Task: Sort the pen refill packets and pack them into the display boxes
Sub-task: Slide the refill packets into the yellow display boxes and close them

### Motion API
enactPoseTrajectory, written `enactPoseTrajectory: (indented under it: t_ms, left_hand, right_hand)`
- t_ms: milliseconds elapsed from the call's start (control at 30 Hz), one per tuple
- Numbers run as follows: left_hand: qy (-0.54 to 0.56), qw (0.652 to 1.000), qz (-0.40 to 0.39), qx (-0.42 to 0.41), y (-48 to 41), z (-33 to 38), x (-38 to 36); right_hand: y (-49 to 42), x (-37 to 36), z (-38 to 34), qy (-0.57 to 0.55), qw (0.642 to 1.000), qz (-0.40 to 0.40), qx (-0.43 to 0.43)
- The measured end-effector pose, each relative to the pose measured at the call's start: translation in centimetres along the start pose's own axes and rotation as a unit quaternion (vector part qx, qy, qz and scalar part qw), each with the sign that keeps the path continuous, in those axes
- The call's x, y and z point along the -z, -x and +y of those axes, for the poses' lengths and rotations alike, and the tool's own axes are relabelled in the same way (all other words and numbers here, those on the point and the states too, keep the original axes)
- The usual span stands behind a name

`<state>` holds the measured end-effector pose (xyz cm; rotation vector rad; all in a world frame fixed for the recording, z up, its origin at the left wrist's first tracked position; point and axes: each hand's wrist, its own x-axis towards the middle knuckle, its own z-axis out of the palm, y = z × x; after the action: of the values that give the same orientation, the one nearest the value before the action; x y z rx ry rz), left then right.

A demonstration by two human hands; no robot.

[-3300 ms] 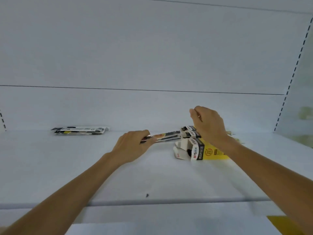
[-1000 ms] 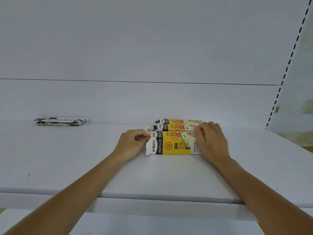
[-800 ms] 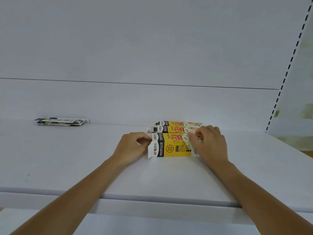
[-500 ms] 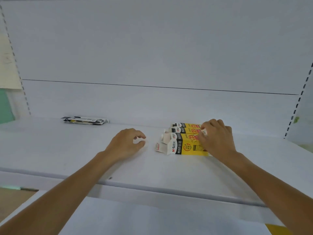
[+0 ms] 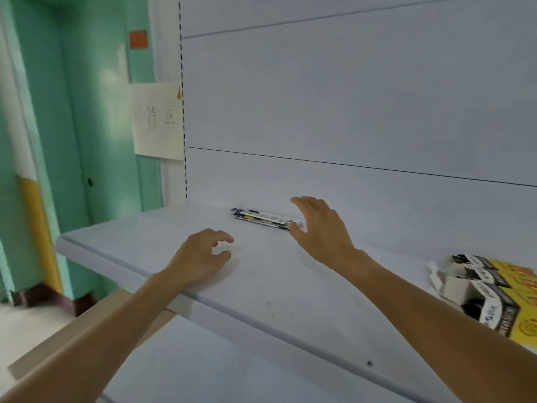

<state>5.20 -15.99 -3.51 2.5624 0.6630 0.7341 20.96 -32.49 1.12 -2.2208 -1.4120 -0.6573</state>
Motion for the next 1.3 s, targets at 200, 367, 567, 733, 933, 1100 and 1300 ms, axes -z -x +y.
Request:
enactPoseTrajectory:
  t_ms: [200,367,567,733,933,1100,1300]
  left_hand:
    - [0.019,0.999,-0.025,-0.023,-6.4,-7.1,2.7]
    - [0.051,0.994,-0.075,-0.055,-10.5,-10.2,2.3]
    - [0.059,0.984,-0.140,-0.089,-13.4,-12.2,1.8]
    - [0.062,0.979,-0.159,-0.112,-14.5,-12.1,1.1]
    - [0.045,0.984,-0.106,-0.132,-14.8,-11.1,-0.1]
    - [0.022,0.981,-0.085,-0.172,-14.7,-10.3,-0.6]
    - [0.019,0.979,-0.072,-0.189,-14.4,-11.1,-0.9]
  right_hand:
    - [-6.4,-6.7,-0.4,-0.005,0.990,-0.083,-0.110]
    - [-10.0,-11.2,0.0,0.028,0.969,-0.150,-0.193]
    - [-10.9,-13.7,-0.5,0.153,0.953,-0.184,-0.184]
    - [-10.8,-13.1,-1.5,0.141,0.958,-0.184,-0.171]
    - [-9.1,-11.4,-1.9,0.052,0.967,-0.209,-0.135]
    - [-8.0,-8.9,-2.7,-0.155,0.939,-0.245,-0.187]
    - [-8.1,-9.3,-1.0,-0.108,0.954,-0.096,-0.262]
